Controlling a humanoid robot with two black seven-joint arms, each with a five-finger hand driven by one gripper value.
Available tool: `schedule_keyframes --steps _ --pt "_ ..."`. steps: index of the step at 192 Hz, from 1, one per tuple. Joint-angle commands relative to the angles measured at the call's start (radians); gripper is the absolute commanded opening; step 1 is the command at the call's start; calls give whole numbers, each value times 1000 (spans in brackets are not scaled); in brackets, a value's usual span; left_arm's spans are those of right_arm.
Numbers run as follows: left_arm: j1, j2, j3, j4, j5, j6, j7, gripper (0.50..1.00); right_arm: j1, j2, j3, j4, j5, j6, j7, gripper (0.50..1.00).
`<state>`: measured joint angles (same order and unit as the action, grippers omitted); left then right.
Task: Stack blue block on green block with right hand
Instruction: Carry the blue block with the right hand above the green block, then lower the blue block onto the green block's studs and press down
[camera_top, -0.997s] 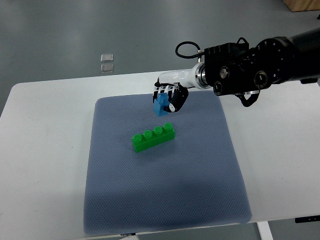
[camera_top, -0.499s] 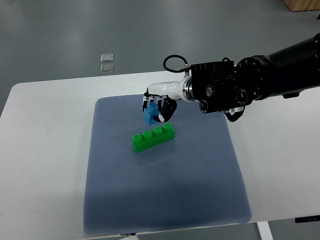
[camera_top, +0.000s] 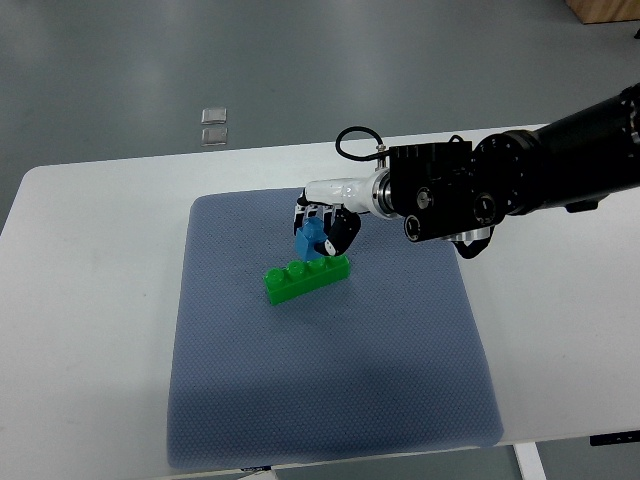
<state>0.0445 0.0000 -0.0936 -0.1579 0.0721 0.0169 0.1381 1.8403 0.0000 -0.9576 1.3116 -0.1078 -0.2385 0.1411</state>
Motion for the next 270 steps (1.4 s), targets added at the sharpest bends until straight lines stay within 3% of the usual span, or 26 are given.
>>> schedule_keyframes --steps 1,270 --pt "0 0 0 0 0 0 0 1000 -10 0 2 -3 0 -1 0 586" --pt "0 0 0 0 0 0 0 1000 -70 0 4 -29 2 -31 -5 588"
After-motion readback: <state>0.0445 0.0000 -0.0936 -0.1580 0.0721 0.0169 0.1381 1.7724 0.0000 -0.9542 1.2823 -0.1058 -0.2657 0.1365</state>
